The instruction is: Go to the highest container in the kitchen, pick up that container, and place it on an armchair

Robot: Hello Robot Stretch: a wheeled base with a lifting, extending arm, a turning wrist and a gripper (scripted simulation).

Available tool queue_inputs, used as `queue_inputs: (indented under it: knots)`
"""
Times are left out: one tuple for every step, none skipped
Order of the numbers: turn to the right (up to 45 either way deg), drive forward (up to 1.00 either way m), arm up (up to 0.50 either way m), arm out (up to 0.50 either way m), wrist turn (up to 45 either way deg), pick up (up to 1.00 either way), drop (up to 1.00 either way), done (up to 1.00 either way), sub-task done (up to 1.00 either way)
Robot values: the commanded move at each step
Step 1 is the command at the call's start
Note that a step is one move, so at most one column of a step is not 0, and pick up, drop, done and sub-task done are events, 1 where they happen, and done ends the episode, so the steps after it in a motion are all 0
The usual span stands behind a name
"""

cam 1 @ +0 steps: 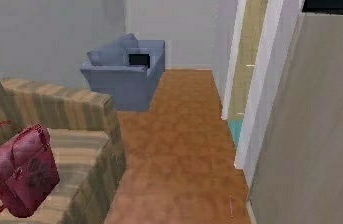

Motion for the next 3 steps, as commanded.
queue_inputs:
  knots:
    - [0.0, 1.0, 0.0, 0.0, 0.0, 0.0, 0.0, 0.0, 0.0]
    - [0.0, 0.8, 0.0, 0.0, 0.0, 0.0, 0.0, 0.0, 0.0]
    - [45.0, 0.0, 0.0, 0.0, 0.0, 0.0, 0.0, 0.0, 0.0]
